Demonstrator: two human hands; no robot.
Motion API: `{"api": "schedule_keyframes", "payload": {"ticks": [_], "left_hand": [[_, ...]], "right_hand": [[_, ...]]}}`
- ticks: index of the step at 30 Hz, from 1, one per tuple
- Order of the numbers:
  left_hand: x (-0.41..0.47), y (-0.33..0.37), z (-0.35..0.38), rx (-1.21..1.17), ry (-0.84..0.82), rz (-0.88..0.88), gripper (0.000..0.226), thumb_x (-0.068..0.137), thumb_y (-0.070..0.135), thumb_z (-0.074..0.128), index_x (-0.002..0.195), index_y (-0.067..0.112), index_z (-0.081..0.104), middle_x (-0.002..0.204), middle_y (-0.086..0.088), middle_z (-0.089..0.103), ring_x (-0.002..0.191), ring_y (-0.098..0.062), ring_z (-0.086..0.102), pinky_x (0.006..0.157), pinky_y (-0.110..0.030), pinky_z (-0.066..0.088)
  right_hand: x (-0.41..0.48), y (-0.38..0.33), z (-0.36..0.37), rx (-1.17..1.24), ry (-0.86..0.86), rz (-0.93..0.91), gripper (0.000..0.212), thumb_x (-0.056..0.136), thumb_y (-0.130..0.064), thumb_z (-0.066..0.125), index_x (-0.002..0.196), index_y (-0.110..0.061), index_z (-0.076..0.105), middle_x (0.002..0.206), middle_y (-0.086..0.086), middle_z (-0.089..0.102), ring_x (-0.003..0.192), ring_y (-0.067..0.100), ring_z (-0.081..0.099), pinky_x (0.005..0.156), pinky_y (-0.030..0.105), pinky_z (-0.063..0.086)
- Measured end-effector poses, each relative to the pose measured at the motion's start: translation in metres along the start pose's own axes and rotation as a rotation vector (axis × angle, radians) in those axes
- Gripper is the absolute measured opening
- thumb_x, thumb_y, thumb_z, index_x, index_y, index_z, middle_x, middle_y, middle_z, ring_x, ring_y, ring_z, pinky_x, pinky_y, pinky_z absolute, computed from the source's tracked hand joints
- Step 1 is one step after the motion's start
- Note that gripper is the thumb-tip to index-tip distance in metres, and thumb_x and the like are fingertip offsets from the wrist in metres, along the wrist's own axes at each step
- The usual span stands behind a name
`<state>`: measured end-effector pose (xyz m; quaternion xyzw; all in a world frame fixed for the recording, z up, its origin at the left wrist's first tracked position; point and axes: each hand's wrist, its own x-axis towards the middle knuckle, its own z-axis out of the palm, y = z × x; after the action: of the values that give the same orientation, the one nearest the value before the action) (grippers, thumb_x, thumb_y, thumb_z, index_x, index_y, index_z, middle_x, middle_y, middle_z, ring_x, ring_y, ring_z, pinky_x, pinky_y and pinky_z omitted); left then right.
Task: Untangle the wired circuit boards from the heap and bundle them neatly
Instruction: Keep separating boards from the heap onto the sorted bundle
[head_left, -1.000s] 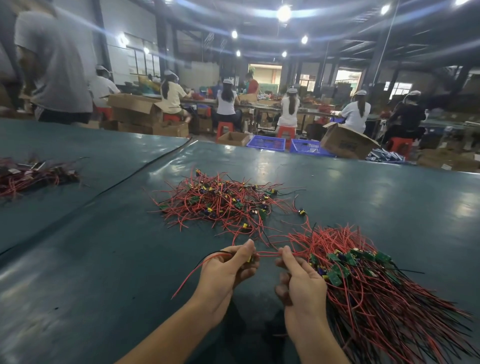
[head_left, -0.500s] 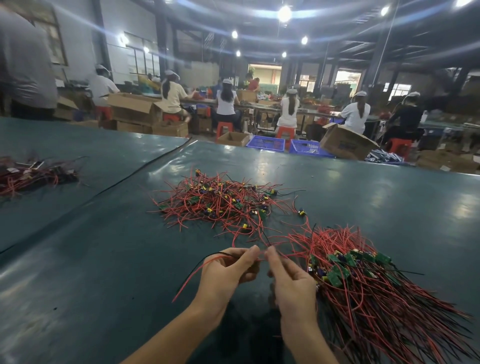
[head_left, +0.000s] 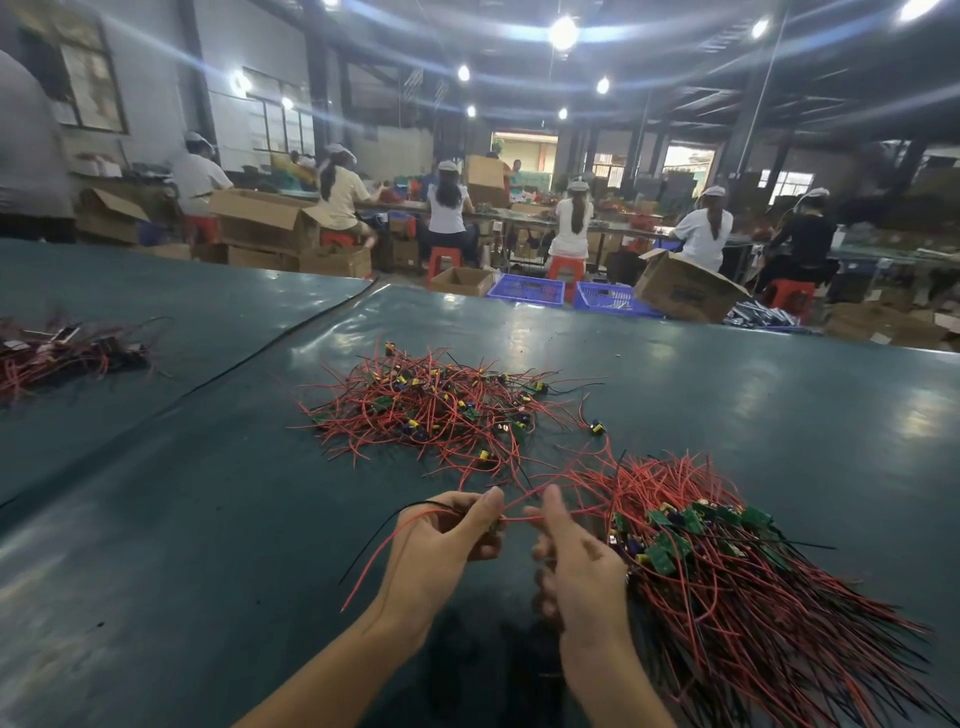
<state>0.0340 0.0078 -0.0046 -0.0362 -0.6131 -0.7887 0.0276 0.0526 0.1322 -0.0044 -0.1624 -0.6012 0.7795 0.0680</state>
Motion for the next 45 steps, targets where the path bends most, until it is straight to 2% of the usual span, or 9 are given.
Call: {"api": "schedule_keyframes", "payload": {"ticks": [4,9,15,22,25,27,37,41,45], "left_hand": [[-0.003,0.0,0.004,0.057,-0.086,-0.024,0.039,0.07,0.044,0.071,0.076,0.006,0.074,0.068,-0.007,0.071,0.06,-0.012,0.065,0.057,-0.019,0.052],[0.0,-0.003,0.005,-0.004,-0.048,-0.112,0.039,0.072,0.043,0.071,0.079,0.005,0.068,0.072,-0.008,0.072,0.055,-0.011,0.063,0.054,-0.02,0.053],[-0.003,-0.006,0.005,-0.055,-0.023,-0.073,0.04,0.056,0.031,0.085,0.08,0.004,0.068,0.076,-0.014,0.072,0.065,-0.017,0.068,0.06,-0.021,0.054],[0.0,-0.005,0.003,-0.029,0.059,-0.043,0.015,0.074,0.006,0.079,0.081,0.001,0.067,0.074,-0.017,0.071,0.066,-0.019,0.068,0.062,-0.024,0.055],[0.002,0.0,0.001,-0.083,0.086,-0.018,0.013,0.077,-0.001,0.075,0.084,-0.002,0.064,0.066,-0.013,0.068,0.058,-0.017,0.065,0.056,-0.021,0.053],[0.003,0.001,0.0,-0.068,0.073,-0.003,0.014,0.077,0.0,0.075,0.084,-0.003,0.064,0.065,-0.013,0.068,0.057,-0.017,0.065,0.055,-0.02,0.053],[-0.002,-0.001,0.002,-0.04,0.053,0.054,0.013,0.077,0.0,0.076,0.081,-0.001,0.064,0.064,-0.011,0.068,0.06,-0.019,0.066,0.056,-0.022,0.054],[-0.004,-0.002,0.005,0.006,0.002,0.056,0.01,0.076,-0.001,0.076,0.079,0.0,0.066,0.065,-0.009,0.069,0.058,-0.015,0.065,0.057,-0.021,0.053],[-0.005,-0.002,0.008,0.018,-0.009,0.03,0.011,0.076,-0.002,0.076,0.078,0.001,0.067,0.062,-0.008,0.068,0.056,-0.014,0.065,0.055,-0.02,0.052]], "right_hand": [[-0.01,0.003,0.015,0.119,-0.05,-0.007,0.024,0.071,-0.039,0.076,0.066,-0.016,0.076,0.069,0.009,0.072,0.063,0.023,0.063,0.063,0.035,0.051],[-0.005,0.0,0.011,0.267,0.009,0.044,0.023,0.086,-0.027,0.069,0.071,-0.008,0.067,0.059,0.007,0.065,0.037,0.01,0.043,0.036,0.018,0.033],[-0.005,0.002,0.008,0.248,-0.033,0.06,0.023,0.088,-0.023,0.069,0.075,-0.005,0.076,0.088,0.034,0.065,0.083,0.036,0.049,0.069,0.039,0.038],[-0.003,0.005,0.008,0.155,-0.017,0.098,0.026,0.09,-0.024,0.068,0.073,-0.007,0.077,0.08,0.02,0.062,0.071,0.03,0.052,0.067,0.039,0.041],[0.006,-0.007,-0.005,0.303,0.082,0.085,0.023,0.094,-0.019,0.061,0.078,-0.009,0.074,0.066,0.002,0.056,0.043,0.01,0.036,0.037,0.019,0.03],[0.009,-0.012,-0.012,0.376,0.106,0.076,0.021,0.097,-0.017,0.058,0.085,-0.007,0.072,0.064,-0.001,0.053,0.038,0.004,0.029,0.031,0.016,0.022],[0.005,-0.011,-0.011,0.289,0.158,-0.025,0.022,0.089,-0.027,0.069,0.077,-0.009,0.067,0.052,-0.007,0.051,0.039,0.006,0.026,0.034,0.018,0.022],[-0.007,0.005,0.012,0.087,0.034,0.004,0.032,0.086,-0.032,0.071,0.064,-0.009,0.076,0.048,0.001,0.053,0.039,0.012,0.041,0.041,0.021,0.035],[-0.005,0.001,0.013,0.144,0.064,0.009,0.032,0.09,-0.031,0.065,0.064,-0.018,0.079,0.056,0.0,0.065,0.045,0.013,0.054,0.047,0.027,0.046]]}}
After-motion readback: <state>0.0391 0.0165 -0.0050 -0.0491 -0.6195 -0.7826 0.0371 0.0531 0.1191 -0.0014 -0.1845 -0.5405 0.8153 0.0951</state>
